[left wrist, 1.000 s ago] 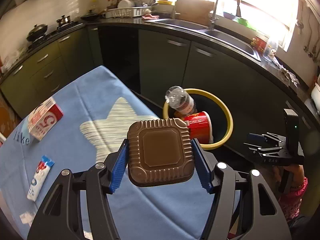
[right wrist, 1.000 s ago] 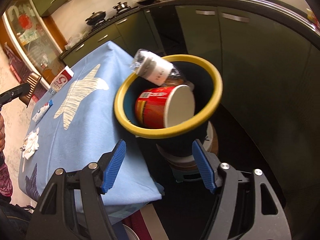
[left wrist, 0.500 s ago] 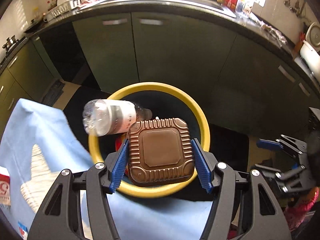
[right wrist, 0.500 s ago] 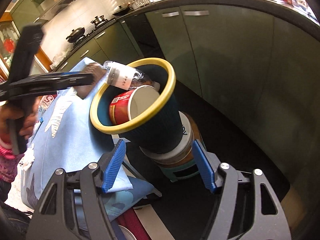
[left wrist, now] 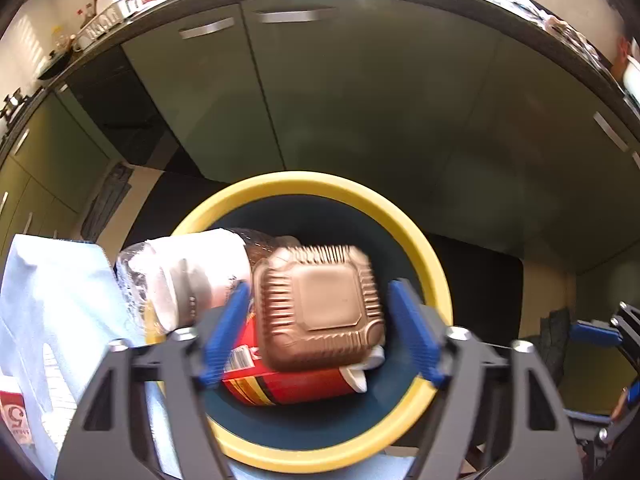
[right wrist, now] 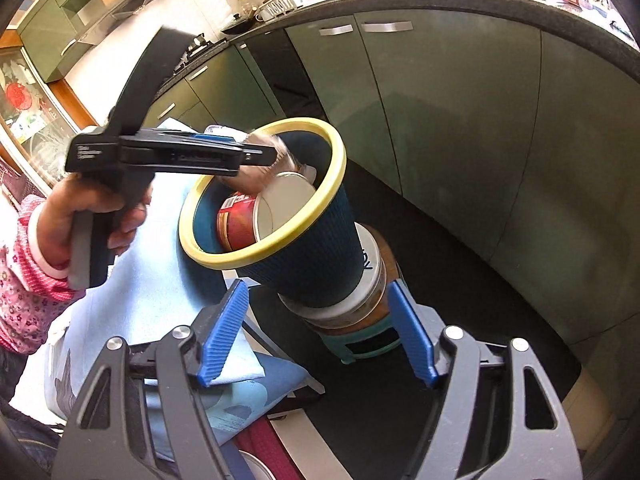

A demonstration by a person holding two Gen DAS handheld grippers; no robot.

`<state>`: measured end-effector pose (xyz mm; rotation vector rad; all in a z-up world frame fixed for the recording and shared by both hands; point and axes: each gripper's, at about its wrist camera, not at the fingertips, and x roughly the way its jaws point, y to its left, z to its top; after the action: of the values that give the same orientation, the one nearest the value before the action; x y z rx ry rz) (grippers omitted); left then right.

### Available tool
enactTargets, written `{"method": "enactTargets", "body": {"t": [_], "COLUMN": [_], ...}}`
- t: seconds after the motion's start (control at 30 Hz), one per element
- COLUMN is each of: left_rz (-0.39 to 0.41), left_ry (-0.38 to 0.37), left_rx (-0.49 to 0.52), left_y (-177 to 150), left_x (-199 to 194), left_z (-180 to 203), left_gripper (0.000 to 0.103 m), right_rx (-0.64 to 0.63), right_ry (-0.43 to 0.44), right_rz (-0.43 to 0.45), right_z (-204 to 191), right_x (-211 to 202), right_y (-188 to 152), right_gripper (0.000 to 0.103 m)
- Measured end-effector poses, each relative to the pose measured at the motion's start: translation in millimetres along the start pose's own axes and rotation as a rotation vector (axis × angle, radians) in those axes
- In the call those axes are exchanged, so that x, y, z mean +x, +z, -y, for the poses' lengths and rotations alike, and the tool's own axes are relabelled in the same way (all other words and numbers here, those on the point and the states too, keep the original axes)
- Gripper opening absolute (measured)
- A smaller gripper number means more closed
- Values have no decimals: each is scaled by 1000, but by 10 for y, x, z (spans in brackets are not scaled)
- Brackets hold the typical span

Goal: Collect trash
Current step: 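Move the brown box over the bin and open the left gripper, then move the right gripper toward the white tissue on the table, then grasp the white tissue with the right gripper and lift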

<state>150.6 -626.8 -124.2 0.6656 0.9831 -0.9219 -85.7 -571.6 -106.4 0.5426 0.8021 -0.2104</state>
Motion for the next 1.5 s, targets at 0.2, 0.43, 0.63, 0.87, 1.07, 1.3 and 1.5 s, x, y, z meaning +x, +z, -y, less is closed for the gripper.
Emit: {"method": "enactTargets", "body": {"t": [0.2, 0.43, 0.63, 0.87, 1.07, 1.3, 1.5], "left_rz": [64, 251, 385, 489, 521, 508, 517], "left_ry": [-31, -40, 14, 143, 382, 520, 508], "left_rx": [-58, -171, -284, -462, -593, -722, -763], "left_y": [-202, -874, -1719, -2966, -4077, -4948, -5276], "left_x": [-417, -1515, -2387, -3073, -3621, -3846, -3831], "left_z": [-188, -527, -869, -1271, -1668, -2042, -2189], "left_gripper": [84, 98, 98, 98, 98, 98, 98], "right_rx": [-19, -52, -104, -202, -350, -583, -760], "right_ry": [7, 36, 73, 128, 209, 370, 518], "right_rz": [14, 0, -17, -58, -100, -173, -264], "right_z": [-74, -215, -488, -970, -1730, -2986, -3971], "right_x": [-63, 11, 88, 224, 403, 636, 782], "right_y": [10, 25, 30, 20, 37, -207, -662], "right_gripper": [69, 69, 69, 69, 69, 69, 69]}}
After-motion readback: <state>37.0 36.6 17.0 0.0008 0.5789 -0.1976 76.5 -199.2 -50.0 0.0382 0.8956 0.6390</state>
